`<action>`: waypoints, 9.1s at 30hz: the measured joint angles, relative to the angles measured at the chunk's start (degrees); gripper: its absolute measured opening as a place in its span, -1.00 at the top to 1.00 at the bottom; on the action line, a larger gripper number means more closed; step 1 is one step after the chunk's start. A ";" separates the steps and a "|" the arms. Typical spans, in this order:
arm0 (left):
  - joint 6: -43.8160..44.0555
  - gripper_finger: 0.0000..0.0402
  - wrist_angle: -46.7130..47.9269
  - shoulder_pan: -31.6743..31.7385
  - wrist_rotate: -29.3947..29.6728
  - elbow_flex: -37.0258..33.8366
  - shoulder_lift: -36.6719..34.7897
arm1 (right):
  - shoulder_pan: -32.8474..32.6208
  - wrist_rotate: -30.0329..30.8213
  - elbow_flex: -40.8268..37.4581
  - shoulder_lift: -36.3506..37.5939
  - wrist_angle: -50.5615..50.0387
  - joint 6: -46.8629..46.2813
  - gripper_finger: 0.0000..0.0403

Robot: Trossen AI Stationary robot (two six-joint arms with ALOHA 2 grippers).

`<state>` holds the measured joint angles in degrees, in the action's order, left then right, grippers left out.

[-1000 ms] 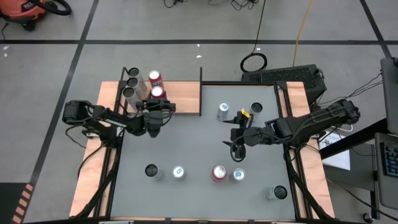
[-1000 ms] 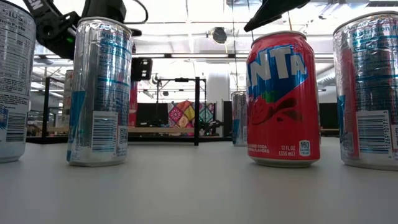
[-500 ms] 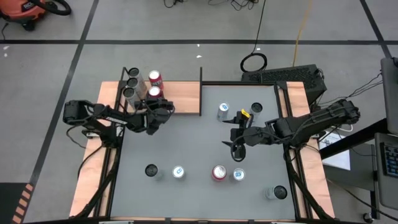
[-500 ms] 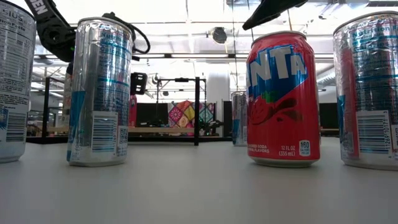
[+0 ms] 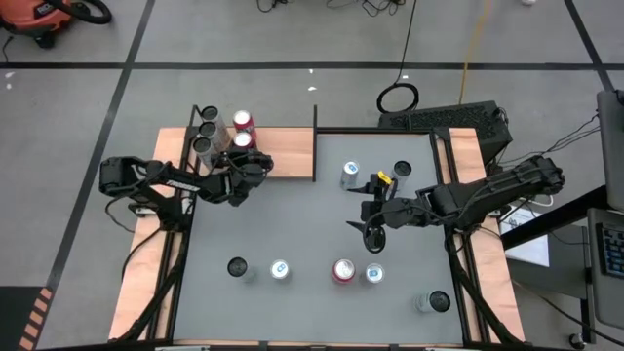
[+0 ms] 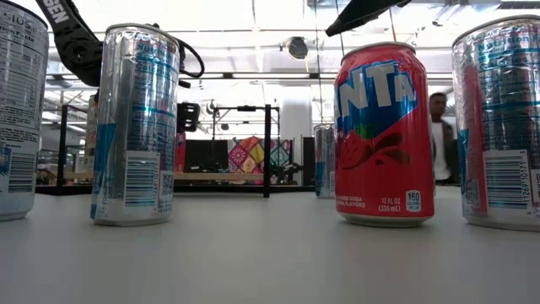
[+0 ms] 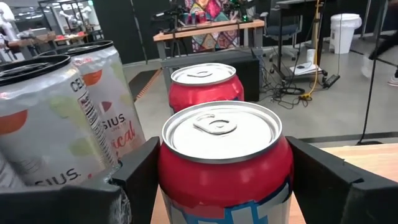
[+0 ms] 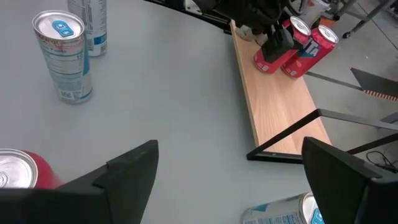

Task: Place canned beverage on shelf
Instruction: Put the top red soda can on the shelf aligned with the other red soda can, then put the red soda can on the shelf aligned with the other red soda can

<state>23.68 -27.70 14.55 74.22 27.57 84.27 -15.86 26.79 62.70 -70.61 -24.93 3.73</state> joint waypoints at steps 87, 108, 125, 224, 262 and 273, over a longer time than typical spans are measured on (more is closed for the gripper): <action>31.28 0.57 43.32 -5.43 -0.47 18.64 14.36 | 0.00 -4.15 -0.02 -0.02 5.88 -3.68 -0.63; 27.40 0.57 42.18 -6.58 0.56 18.64 14.36 | 0.00 -4.31 -0.02 -0.02 6.32 -4.59 -0.63; 39.32 0.57 61.24 -22.42 -10.77 19.95 7.12 | 0.00 -4.55 -0.02 -0.02 6.05 -4.07 -0.63; 19.07 0.57 45.99 -2.05 -1.28 4.57 -8.17 | 0.13 -4.57 -0.02 -0.74 -3.65 3.41 -0.63; 1.35 0.57 49.39 -25.01 -16.72 21.66 -18.14 | -5.48 -15.02 0.00 -0.75 0.82 -4.74 -0.63; -1.88 0.57 27.80 -40.31 -19.65 21.59 -9.50 | -14.69 -16.22 0.00 -3.98 1.97 -20.25 -0.66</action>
<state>21.80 0.10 -25.76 54.58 49.17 74.77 -30.55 10.57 62.70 -74.59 -22.96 -16.52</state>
